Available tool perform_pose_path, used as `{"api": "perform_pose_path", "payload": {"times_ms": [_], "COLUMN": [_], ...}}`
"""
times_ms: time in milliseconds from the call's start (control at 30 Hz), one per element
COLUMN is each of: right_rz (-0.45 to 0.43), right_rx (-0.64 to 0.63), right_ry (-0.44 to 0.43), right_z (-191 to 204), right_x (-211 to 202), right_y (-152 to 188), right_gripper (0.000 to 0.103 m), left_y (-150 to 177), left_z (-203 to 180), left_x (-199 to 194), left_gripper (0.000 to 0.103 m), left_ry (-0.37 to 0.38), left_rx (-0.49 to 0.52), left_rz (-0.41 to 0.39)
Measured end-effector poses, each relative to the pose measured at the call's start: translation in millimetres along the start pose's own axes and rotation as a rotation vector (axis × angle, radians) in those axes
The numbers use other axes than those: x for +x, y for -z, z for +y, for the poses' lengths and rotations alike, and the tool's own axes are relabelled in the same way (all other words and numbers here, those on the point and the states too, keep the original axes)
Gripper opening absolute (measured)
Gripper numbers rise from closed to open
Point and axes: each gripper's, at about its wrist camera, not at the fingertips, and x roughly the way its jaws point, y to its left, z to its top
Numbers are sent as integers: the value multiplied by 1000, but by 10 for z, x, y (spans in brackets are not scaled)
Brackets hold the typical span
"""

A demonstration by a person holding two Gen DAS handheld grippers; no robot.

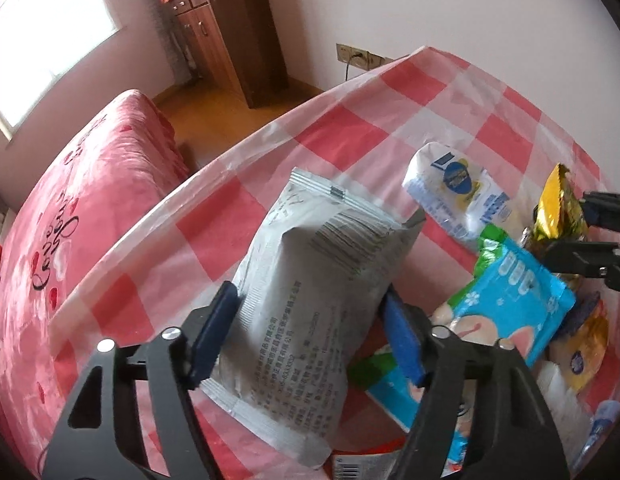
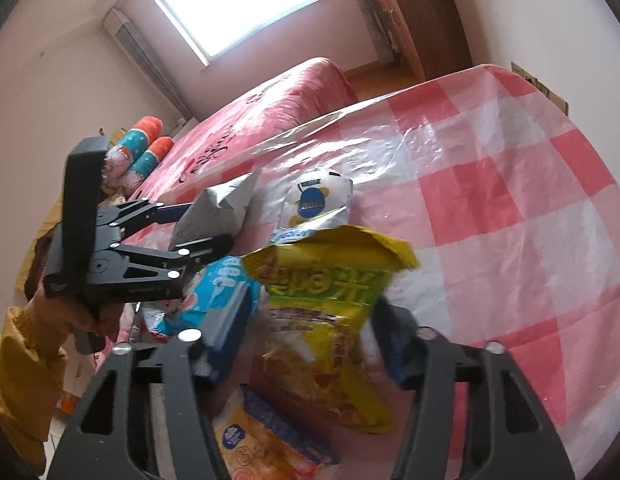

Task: Collect trash
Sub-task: 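Hold the grey pouch in the left tool while the right tool grasps the yellow snack bag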

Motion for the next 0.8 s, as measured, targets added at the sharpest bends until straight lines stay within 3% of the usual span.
{"api": "perform_pose_path", "payload": {"times_ms": [233, 800], "right_rz": [8, -2], "right_rx": [-40, -53], "right_ry": [-11, -31], "right_z": [46, 14], "right_x": [-32, -435], "right_y": [85, 423], "right_gripper": [45, 37], "left_y": [50, 409], "left_z": [-136, -668], "left_x": [-156, -586], "left_gripper": [59, 53], "left_ry": [17, 120], "left_rx": [-41, -103], "left_rz": [1, -23]}}
